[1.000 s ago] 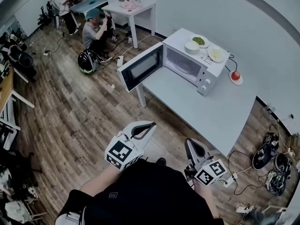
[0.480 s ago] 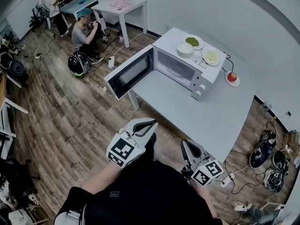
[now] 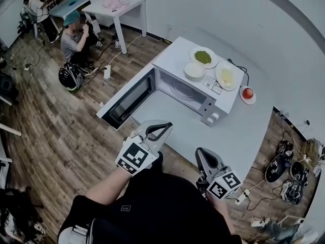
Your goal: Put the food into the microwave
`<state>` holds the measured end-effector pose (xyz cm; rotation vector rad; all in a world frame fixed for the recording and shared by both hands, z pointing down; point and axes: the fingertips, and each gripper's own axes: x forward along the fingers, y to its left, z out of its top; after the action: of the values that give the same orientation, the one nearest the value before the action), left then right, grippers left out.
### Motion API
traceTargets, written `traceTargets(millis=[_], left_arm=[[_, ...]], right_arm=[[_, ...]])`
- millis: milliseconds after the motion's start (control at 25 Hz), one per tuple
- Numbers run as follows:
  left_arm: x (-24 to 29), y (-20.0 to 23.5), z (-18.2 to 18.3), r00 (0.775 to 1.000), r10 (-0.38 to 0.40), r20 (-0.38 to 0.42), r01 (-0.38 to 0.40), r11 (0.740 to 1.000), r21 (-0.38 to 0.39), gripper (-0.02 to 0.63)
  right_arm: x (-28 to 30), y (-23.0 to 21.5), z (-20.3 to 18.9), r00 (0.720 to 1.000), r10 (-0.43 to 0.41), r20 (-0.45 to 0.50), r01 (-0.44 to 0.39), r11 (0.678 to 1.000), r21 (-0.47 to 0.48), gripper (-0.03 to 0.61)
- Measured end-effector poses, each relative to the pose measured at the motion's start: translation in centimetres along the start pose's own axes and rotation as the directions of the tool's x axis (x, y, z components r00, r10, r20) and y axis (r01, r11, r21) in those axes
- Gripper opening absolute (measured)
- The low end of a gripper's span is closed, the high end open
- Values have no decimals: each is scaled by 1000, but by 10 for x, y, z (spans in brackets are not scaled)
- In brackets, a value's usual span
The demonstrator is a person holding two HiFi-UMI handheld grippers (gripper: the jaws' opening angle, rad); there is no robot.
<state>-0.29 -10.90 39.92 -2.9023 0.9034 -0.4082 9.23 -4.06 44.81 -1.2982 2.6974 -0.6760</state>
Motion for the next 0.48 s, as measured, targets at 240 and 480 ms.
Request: traceTargets(millis=[240, 480], left_arm=[[47, 59, 8, 998, -61, -2, 61, 998, 34, 9], [94, 91, 9, 996, -90, -19, 92, 991, 94, 9]], right_arm=[[44, -32, 24, 998, -66, -6, 66, 998, 8, 11], [79, -61, 44, 996, -86, -6, 86, 996, 12, 11]])
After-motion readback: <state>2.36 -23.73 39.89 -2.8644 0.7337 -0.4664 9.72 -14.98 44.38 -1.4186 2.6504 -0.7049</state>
